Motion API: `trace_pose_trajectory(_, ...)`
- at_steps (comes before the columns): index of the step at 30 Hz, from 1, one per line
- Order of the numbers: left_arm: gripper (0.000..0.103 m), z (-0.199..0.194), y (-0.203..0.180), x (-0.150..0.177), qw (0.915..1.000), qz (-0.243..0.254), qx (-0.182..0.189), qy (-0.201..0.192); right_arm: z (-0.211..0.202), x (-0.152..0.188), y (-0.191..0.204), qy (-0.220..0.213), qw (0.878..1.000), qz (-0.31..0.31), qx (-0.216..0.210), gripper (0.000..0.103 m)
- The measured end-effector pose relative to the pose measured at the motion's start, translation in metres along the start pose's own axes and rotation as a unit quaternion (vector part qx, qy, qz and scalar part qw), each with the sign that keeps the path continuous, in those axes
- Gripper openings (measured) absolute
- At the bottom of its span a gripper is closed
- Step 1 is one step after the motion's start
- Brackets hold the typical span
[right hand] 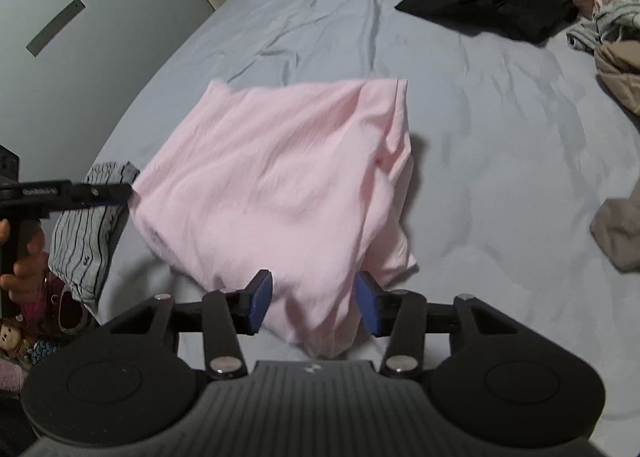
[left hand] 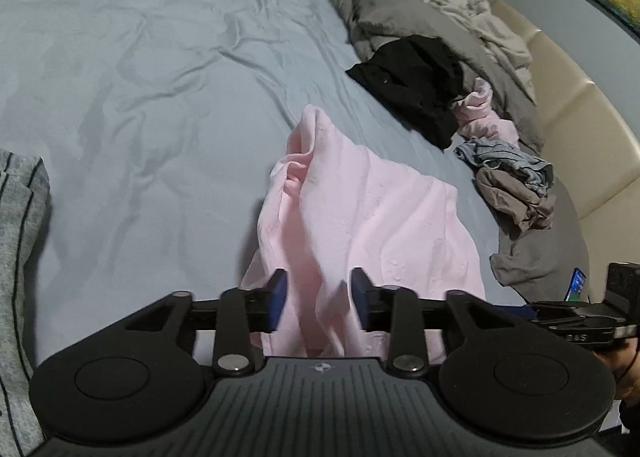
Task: Fold clothes
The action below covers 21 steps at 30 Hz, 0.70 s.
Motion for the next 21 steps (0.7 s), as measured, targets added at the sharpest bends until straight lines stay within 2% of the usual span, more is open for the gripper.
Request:
trace_pose_trajectory(1,0.044,-0.001,-0.002,0.003,1.0000,0.006,0.006,0.000,0.002,0.003,0.000,0.003,1.000,0.003,0.001,0.049)
trace_pose_trajectory(5,0.044,0.000,-0.008,0.017,0.9987,0.047,0.013,0.014,0.007,0.015,0.000,0.011,1.000,0.007,0.004,0.049)
trace_pose_trajectory(10,0.044,0.010,-0.018,0.037,0.9927,0.116,0.015,0.030,0.011,0.021,0.003,0.012,1.000,0.006,-0.008,0.049)
trace_pose_trajectory(17,0.043,0.026,-0.031,0.048,0.9825,0.186,0.001,0.013,0.018,0.022,0.006,0.004,1.000,-0.003,-0.003,0.049)
trace_pose_trajectory(18,0.041,0.028,-0.034,0.049,0.9811,0.193,0.003,0.011,0.019,0.022,0.006,0.002,1.000,-0.002,-0.003,0.049)
trace_pose_trajectory(19,0.031,0.030,-0.037,0.050,0.9795,0.201,0.006,0.012,0.021,0.022,0.006,0.000,1.000,-0.001,-0.004,0.044)
trace_pose_trajectory(20,0.016,0.033,-0.039,0.052,0.9776,0.209,0.009,0.019,0.021,0.022,0.006,0.000,1.000,0.000,-0.006,0.028)
trace_pose_trajectory(21,0.010,0.035,-0.040,0.053,0.9758,0.217,0.007,0.029,0.023,0.022,0.005,0.002,1.000,0.004,-0.010,0.018)
Point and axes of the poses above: each gripper's, at about its wrist camera, not at the fingertips, and z roughly the way its jaws point, y to its left, x to its underside, the point moved 6 cm from there along z, roughly the way its jaws point
